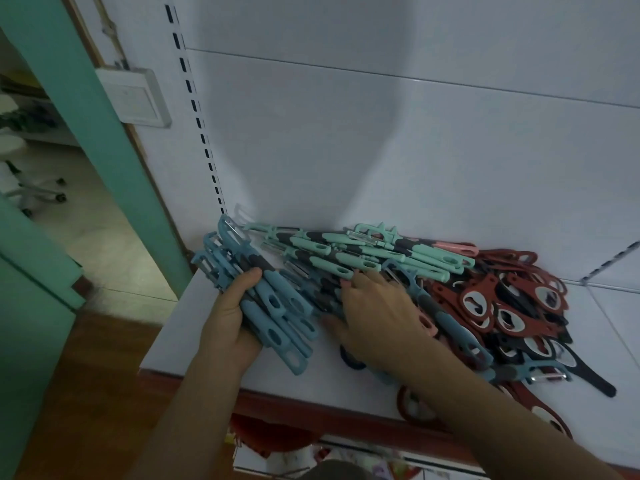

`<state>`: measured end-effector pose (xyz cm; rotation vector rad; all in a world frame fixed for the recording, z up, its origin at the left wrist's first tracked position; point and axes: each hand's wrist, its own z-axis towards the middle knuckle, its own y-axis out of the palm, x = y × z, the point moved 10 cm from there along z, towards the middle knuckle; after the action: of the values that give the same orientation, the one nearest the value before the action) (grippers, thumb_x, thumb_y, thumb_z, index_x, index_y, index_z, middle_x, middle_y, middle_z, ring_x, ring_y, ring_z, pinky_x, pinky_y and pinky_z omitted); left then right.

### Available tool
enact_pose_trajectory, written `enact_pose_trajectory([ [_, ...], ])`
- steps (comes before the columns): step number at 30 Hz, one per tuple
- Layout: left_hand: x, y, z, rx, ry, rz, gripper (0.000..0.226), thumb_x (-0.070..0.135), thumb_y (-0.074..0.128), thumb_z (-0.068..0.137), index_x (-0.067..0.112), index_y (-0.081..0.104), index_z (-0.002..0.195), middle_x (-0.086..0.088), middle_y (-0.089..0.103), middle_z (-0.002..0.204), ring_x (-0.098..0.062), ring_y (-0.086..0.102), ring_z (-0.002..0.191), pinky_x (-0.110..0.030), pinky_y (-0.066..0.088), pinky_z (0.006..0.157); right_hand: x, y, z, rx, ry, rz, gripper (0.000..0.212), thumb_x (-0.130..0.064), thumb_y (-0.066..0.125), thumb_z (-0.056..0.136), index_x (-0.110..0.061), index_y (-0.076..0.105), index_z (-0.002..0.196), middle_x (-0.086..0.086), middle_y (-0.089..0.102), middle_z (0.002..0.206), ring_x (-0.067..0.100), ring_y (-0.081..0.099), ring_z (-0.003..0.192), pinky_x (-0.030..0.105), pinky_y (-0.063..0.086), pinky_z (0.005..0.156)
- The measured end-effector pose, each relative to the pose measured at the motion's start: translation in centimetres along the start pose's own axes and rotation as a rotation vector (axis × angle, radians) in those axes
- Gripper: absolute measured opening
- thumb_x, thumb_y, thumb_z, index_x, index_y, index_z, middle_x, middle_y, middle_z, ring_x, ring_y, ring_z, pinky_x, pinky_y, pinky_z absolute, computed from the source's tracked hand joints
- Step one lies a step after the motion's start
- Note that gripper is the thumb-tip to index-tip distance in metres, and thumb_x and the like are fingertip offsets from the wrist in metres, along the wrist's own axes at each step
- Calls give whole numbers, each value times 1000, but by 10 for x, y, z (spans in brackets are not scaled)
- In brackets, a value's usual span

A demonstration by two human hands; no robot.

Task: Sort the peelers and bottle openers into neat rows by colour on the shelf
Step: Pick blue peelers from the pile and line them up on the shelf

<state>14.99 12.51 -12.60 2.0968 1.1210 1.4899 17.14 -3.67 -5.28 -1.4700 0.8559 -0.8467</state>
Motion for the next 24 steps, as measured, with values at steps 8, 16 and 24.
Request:
enact_pose_trajectory([
  [8,-1,7,-1,-124,-22,-118,48,24,98,49,13,81,91,-5,74,86,-19,72,74,-33,63,65,-9,12,1,-53,-3,32,39,-47,46,98,-14,56,118,9,54,120,29,51,112,43,44,97],
  [16,3,17,-6,-98,5,-115,18,17,64,77,19,82,75,0,74,79,-15,73,69,-30,61,62,24,3,12,-8,169,764,20,-35,48,105,-17,54,102,3,62,89,19,59,75,37,50,68],
  [24,19,76,-23,-77,288,153,51,9,73,73,6,67,124,-15,76,110,-31,75,98,-39,63,75,17,-55,-6,323,25,1315,10,-24,54,105,-22,62,109,-7,70,96,10,68,90,33,58,77],
])
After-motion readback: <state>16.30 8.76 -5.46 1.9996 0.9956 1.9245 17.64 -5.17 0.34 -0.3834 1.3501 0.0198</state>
